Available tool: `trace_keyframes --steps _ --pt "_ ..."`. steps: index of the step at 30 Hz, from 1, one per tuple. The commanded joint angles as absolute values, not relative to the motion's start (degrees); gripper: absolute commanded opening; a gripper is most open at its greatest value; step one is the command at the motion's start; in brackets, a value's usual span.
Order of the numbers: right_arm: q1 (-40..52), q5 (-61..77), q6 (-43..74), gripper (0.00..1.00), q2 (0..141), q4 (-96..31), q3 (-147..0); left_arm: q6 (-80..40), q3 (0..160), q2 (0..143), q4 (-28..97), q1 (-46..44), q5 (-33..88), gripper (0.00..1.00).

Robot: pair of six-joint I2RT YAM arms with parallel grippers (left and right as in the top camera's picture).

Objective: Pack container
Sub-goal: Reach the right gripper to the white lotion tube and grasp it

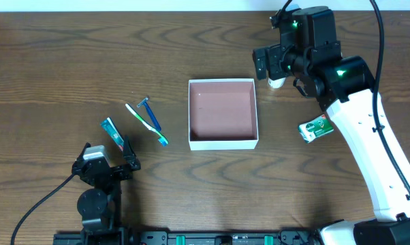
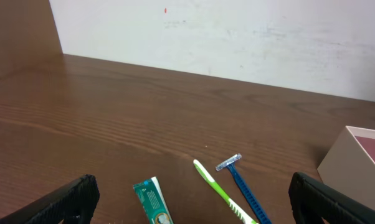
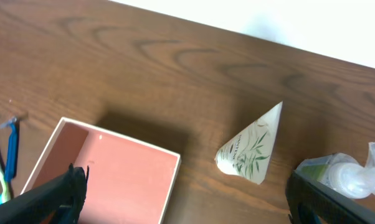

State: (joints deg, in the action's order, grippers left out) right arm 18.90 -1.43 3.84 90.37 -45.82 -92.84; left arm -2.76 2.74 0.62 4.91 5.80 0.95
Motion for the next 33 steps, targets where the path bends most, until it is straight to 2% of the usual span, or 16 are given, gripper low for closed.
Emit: trace_keyframes --steps 1,7,17,26,30,33 --pt "19.07 -10.17 11.90 0.99 89.93 -44.42 -93.69 -2.74 1.13 0.40 5.89 6.04 1.04 0.98" --pt "19.09 -18.35 13.28 0.99 91.15 -40.88 -93.69 -2.74 1.13 0.40 5.89 6.04 1.04 0.98" --pt "18.22 -18.63 16.36 0.99 98.39 -41.78 -93.69 -2.74 1.13 0.40 5.89 6.04 1.04 0.98" --pt "15.68 -16.80 20.14 0.91 104.16 -40.60 -93.67 -2.74 1.13 0.40 5.89 6.04 1.04 0.98" --pt "15.03 -15.94 20.14 0.81 105.16 -39.70 -93.65 -2.74 1.13 0.40 5.89 6.04 1.04 0.98" --pt "14.74 -15.84 20.10 0.67 105.69 -39.05 -93.62 -2.74 1.13 0.40 5.89 6.04 1.04 0.98"
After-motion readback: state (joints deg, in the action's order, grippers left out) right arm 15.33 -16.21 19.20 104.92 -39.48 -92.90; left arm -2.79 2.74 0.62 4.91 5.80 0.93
